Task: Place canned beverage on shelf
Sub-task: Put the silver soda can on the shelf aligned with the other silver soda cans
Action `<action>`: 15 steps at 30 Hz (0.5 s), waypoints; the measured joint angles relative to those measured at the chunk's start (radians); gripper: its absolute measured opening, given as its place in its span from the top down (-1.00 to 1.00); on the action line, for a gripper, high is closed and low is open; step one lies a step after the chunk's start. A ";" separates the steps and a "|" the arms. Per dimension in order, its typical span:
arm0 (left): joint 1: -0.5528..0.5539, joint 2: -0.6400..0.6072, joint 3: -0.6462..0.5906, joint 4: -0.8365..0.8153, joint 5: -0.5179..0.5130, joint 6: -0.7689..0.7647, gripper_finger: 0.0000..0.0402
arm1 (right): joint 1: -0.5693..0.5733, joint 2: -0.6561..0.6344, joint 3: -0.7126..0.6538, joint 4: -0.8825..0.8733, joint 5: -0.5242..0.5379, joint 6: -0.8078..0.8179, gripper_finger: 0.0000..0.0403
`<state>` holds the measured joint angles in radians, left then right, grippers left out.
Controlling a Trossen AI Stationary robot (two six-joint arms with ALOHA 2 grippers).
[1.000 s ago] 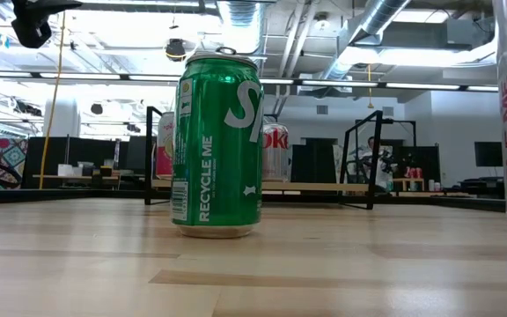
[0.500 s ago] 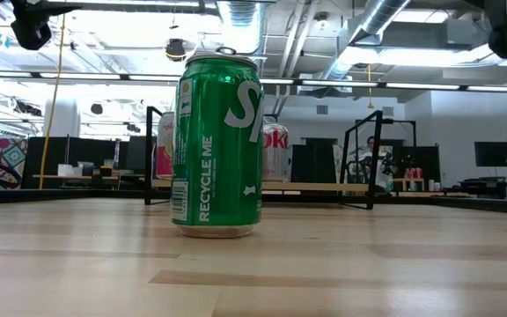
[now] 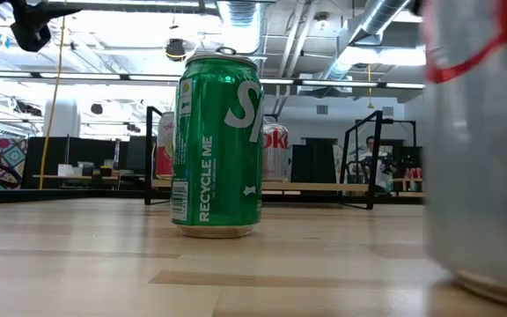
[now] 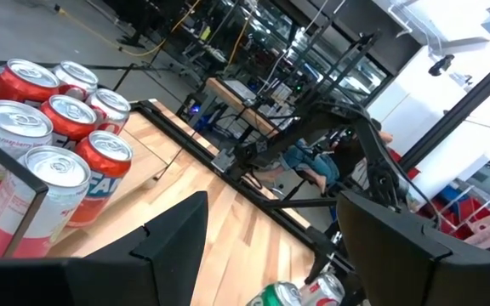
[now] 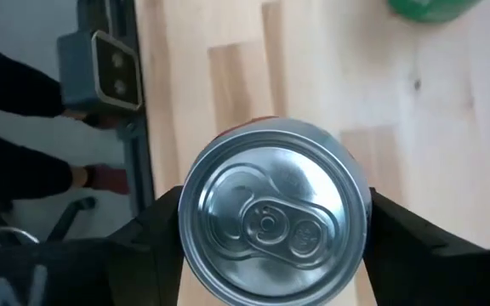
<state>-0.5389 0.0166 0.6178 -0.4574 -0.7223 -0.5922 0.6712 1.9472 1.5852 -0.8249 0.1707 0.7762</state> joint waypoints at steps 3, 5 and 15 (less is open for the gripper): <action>0.000 0.000 0.000 -0.004 0.000 0.000 -0.23 | -0.028 0.000 0.000 0.001 0.000 -0.031 -0.28; 0.000 0.000 0.000 -0.004 0.000 0.000 -0.23 | -0.038 0.000 0.000 0.000 0.001 -0.060 -0.28; 0.000 0.000 0.000 -0.008 0.000 0.004 -0.23 | -0.103 -0.048 -0.005 -0.084 0.016 -0.158 -0.28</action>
<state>-0.5390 0.0168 0.6178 -0.4659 -0.7223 -0.5877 0.5684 1.8996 1.5799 -0.9090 0.1866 0.6182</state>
